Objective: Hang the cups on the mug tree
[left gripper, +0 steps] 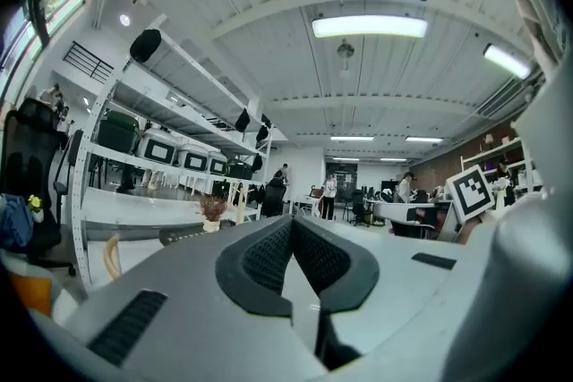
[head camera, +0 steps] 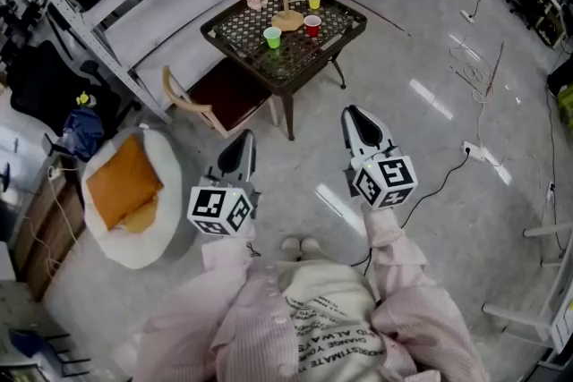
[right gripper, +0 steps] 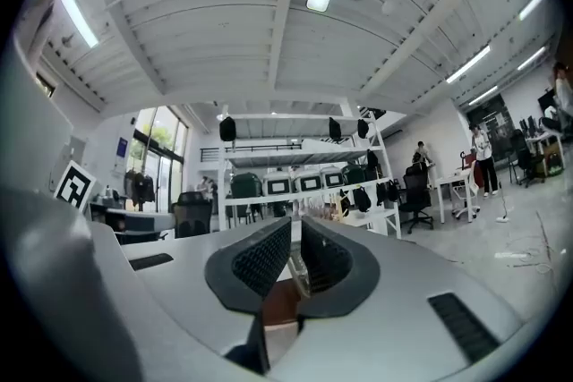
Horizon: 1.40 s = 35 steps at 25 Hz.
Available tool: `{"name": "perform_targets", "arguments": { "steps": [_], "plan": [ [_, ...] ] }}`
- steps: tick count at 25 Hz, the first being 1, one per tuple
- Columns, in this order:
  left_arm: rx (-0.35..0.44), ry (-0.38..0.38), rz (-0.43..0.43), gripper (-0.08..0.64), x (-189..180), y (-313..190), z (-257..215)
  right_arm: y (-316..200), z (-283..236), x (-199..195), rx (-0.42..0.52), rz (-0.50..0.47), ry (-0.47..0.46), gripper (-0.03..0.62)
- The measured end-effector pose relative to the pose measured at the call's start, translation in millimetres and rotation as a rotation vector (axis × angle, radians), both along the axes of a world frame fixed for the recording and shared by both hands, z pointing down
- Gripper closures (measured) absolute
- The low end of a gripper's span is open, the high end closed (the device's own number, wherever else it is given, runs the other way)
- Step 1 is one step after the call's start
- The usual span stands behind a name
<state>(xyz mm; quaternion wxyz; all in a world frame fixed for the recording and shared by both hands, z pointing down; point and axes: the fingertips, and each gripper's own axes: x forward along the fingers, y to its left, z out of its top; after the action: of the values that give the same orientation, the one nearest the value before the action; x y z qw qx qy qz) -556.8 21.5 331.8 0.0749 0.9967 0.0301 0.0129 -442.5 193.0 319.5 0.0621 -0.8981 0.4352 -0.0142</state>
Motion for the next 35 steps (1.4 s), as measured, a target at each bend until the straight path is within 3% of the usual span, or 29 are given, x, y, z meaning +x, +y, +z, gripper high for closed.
{"name": "perform_targets", "arguments": {
  "steps": [2, 4, 10, 23, 35],
  "plan": [
    [-0.002, 0.004, -0.002, 0.561, 1.2, 0.6, -1.2, -0.4, 3.0, 3.2, -0.022, 0.004, -0.005, 0.580],
    [-0.005, 0.008, -0.004, 0.561, 2.9, 1.5, -2.2, -0.2, 5.4, 6.3, -0.016, -0.002, -0.023, 0.455],
    [-0.007, 0.006, -0.011, 0.561, 6.9, 6.9, 0.4, 4.6, 11.4, 15.8, -0.009, -0.006, -0.027, 0.358],
    [-0.053, -0.026, -0.040, 0.561, 34.8, -6.0, 22.0, -3.4, 21.4, 45.3, 0.049, -0.036, -0.044, 0.350],
    [-0.102, -0.073, -0.019, 0.561, 152.0, -55.2, 53.9, -60.4, 53.6, 153.7, 0.014, -0.071, -0.104, 0.350]
  ]
}}
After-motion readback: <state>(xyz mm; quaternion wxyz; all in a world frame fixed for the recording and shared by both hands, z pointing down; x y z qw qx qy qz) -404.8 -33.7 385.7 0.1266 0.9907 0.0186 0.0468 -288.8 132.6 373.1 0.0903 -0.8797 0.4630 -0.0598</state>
